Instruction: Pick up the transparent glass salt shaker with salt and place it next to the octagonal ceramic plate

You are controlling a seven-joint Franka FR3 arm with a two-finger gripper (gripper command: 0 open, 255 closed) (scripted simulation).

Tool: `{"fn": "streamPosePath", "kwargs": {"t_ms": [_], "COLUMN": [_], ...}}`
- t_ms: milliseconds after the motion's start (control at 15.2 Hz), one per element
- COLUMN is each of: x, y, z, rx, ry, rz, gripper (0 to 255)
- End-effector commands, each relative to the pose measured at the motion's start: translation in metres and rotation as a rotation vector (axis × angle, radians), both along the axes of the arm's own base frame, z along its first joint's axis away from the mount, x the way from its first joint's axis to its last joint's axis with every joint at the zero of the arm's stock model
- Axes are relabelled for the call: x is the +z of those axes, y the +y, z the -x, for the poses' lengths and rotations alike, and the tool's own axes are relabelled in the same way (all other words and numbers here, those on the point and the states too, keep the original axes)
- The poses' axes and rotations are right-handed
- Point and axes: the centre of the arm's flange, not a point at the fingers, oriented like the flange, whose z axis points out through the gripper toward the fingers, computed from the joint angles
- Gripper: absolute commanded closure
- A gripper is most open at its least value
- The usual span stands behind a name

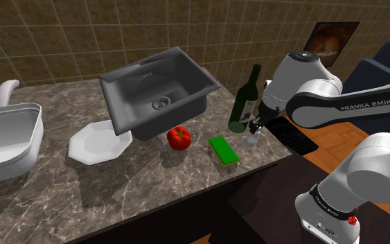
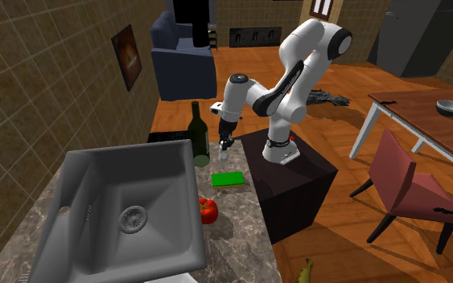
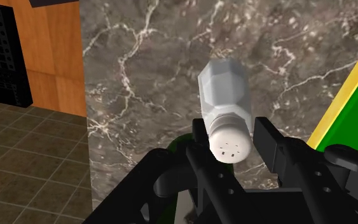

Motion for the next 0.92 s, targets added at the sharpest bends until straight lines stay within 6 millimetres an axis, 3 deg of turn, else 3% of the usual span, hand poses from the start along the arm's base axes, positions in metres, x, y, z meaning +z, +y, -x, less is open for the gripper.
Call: {"fn": "streamPosePath", "kwargs": {"t_ms": [0,858], "x": [0.004,0.073], "y": [0.0,0.0], "z": [0.001,0.0], "rx": [-0.001,-0.001], "ry": [0.004,0.004], "rz": [0.001,0.001], "gripper": [255,255]}}
